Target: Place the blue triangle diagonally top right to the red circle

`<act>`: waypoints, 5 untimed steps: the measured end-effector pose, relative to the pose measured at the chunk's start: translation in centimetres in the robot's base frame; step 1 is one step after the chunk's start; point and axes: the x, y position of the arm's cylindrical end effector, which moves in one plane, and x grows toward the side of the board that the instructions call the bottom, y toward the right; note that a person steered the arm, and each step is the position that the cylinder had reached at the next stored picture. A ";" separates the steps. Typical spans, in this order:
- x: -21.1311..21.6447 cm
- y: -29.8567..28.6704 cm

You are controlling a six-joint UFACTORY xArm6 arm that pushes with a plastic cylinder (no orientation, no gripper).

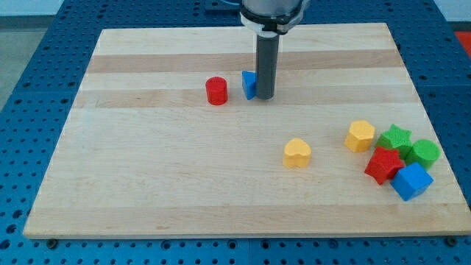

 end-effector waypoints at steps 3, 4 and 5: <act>-0.3 -1.1; -0.3 0.9; -0.3 3.8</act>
